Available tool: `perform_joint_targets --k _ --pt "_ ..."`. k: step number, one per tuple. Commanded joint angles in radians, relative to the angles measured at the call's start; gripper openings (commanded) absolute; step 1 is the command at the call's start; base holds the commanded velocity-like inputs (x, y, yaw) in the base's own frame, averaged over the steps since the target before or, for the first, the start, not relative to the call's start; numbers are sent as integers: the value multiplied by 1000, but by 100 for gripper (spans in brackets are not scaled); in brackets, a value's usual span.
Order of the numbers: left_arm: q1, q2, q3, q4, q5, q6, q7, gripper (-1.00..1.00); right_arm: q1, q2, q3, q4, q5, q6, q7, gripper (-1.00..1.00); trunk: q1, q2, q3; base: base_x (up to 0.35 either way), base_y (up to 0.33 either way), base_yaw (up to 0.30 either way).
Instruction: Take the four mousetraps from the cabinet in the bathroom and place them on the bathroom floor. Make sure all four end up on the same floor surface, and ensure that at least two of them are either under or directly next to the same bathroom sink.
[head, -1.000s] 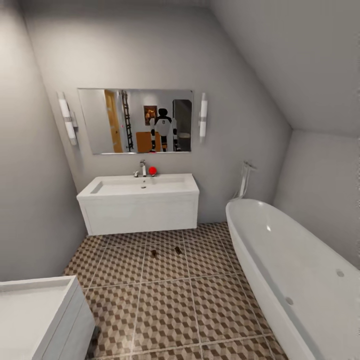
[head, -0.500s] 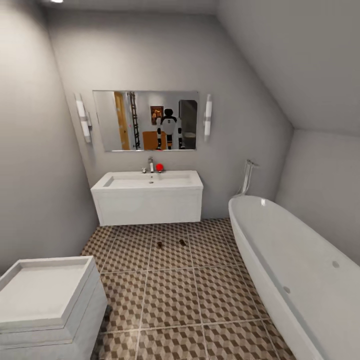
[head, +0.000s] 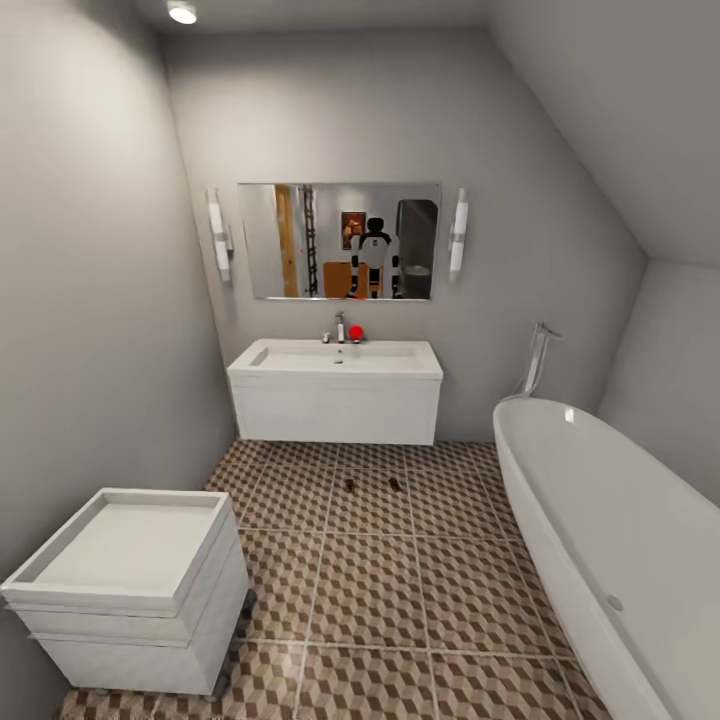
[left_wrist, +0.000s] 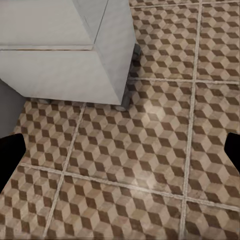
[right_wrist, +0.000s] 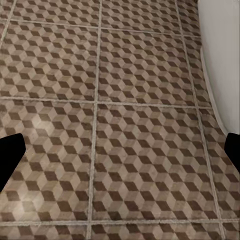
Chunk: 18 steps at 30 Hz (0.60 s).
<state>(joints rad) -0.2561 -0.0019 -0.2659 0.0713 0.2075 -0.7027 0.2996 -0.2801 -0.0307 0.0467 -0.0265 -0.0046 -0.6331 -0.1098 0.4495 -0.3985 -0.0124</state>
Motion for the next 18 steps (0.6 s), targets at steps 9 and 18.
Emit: perform_joint_targets --k 9,18 --pt "-2 -1 -9 4 6 -4 3 100 -1 0 5 0 0 -2 -5 100 1 -1 -1 -1 0 254" --pt "-2 -1 -9 4 6 -4 3 100 -1 0 5 0 0 -3 -5 100 1 -1 -1 0 0 255"
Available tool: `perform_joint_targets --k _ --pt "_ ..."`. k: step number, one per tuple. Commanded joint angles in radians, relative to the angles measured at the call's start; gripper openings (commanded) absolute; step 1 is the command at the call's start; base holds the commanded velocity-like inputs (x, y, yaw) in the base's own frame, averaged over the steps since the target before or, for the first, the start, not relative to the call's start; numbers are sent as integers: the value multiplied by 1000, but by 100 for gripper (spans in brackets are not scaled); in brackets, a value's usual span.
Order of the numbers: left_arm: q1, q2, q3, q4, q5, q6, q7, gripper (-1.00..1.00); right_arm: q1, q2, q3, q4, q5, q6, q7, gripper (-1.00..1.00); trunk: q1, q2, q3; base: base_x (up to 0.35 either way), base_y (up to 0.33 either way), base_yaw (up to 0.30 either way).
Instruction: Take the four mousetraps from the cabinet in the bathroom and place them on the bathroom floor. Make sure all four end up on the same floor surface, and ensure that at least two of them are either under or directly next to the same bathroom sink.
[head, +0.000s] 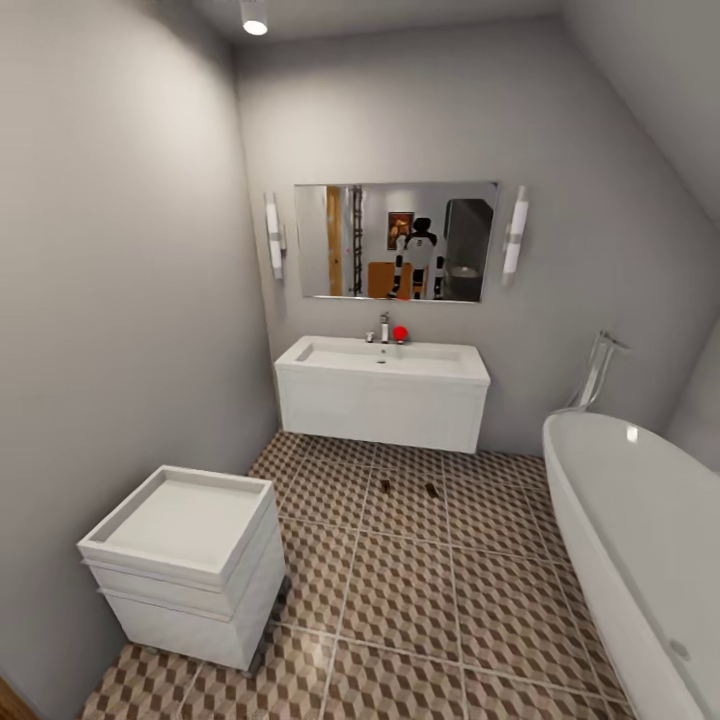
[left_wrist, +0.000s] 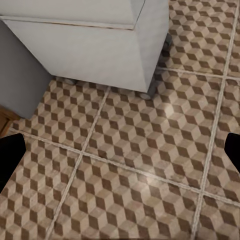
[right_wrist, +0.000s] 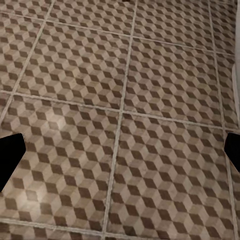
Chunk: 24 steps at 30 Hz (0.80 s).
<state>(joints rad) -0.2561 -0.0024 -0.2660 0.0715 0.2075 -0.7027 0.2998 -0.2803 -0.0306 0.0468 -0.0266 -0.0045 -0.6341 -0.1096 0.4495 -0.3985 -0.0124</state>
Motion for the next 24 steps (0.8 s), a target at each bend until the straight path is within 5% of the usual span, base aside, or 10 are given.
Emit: perform_joint_targets --k 1,24 --pt "-2 -1 -9 4 6 -4 2 100 0 0 5 1 0 -2 -5 100 1 -2 -1 0 0 255" --pt "-2 0 -9 4 6 -4 2 100 0 0 5 1 0 -1 -5 100 1 -2 -1 0 0 254"
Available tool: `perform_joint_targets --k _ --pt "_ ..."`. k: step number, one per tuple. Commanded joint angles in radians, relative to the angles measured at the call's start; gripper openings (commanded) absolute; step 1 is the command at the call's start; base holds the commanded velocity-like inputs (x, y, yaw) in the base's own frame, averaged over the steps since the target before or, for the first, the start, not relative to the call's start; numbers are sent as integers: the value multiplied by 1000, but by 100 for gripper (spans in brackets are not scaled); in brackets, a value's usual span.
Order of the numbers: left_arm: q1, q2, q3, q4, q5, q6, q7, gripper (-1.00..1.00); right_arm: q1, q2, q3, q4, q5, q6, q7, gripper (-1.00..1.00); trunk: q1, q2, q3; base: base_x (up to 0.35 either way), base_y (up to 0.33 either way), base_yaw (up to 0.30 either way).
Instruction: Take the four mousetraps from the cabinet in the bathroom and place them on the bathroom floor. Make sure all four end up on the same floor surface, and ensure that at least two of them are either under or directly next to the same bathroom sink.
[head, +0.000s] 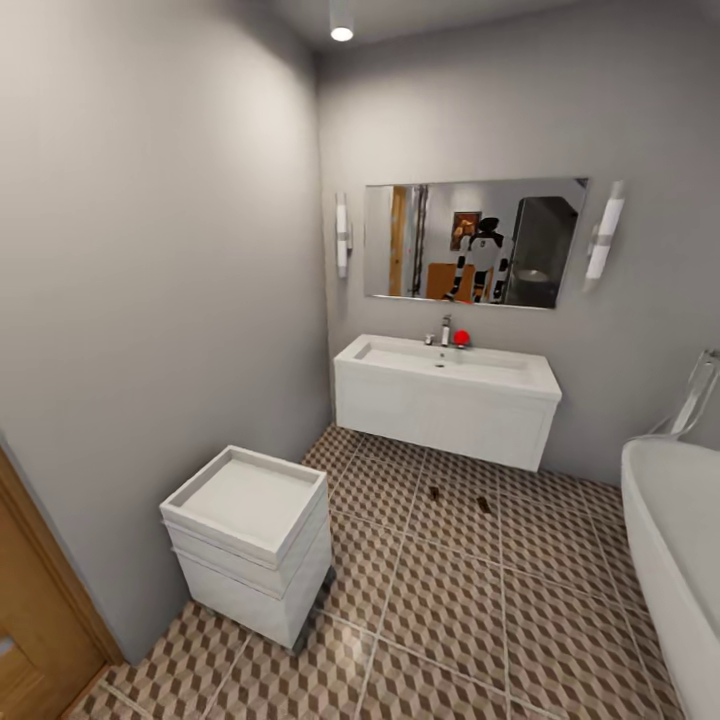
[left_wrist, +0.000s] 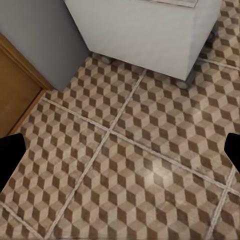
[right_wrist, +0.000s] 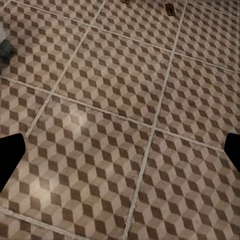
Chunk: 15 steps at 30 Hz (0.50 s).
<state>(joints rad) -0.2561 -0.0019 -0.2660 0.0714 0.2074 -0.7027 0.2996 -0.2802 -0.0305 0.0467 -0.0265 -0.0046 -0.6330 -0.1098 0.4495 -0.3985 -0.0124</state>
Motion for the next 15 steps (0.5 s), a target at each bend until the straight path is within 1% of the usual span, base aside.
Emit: perform_joint_targets --k 1,15 --pt "-2 -1 -9 4 6 -5 3 100 0 0 5 0 0 -2 -5 100 1 -1 -1 0 0 255" --pt "-1 -1 -9 4 6 -5 3 100 0 0 5 2 0 -2 -5 100 1 -1 -1 0 0 255"
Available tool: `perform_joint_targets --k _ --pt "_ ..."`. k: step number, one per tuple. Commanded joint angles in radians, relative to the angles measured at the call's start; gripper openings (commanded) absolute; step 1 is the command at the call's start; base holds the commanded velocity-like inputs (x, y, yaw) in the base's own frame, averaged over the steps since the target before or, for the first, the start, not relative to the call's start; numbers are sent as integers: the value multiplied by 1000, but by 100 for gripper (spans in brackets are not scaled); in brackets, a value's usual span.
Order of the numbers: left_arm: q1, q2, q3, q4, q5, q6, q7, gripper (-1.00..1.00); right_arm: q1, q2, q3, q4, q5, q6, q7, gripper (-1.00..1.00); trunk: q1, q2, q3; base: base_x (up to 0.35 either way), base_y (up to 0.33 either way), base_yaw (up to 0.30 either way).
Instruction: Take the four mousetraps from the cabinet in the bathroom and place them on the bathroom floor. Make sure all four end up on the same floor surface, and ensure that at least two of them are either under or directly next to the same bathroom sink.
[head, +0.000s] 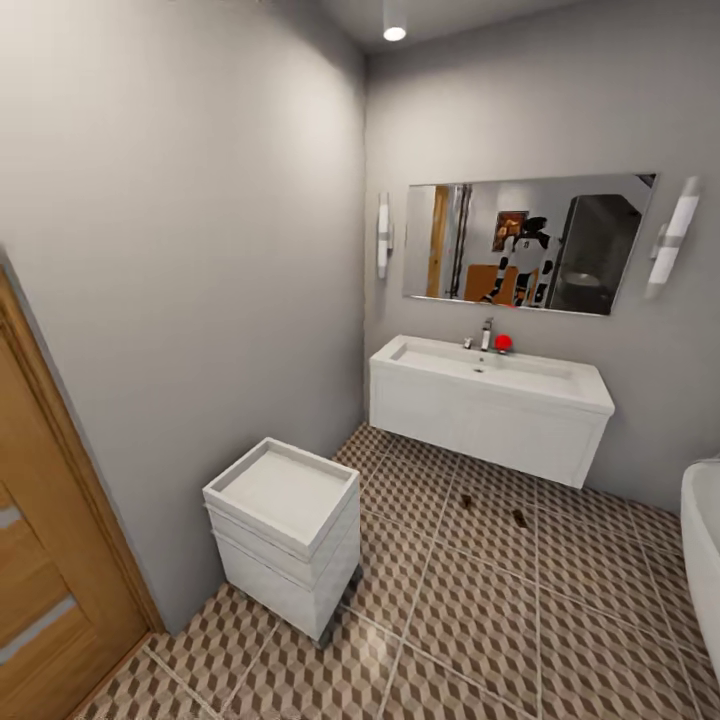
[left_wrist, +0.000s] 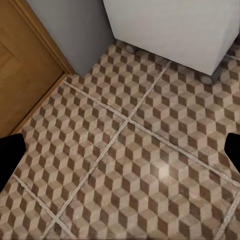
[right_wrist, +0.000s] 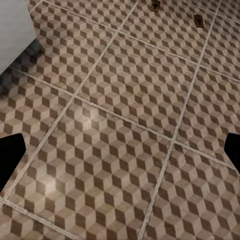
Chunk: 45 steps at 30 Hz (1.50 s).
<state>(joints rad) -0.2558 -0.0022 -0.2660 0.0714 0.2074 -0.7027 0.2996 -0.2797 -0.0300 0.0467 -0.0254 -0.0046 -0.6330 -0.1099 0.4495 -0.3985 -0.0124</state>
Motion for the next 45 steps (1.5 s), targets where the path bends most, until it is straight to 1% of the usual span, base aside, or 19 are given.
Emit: perform_joint_targets --k 1,45 --pt "-2 -1 -9 4 6 -5 3 100 0 0 5 1 0 -2 -5 100 1 -1 -1 0 0 255" --pt "-1 -2 -9 4 6 -3 1 100 -1 4 7 1 1 -1 -5 100 1 -1 -1 0 0 255"
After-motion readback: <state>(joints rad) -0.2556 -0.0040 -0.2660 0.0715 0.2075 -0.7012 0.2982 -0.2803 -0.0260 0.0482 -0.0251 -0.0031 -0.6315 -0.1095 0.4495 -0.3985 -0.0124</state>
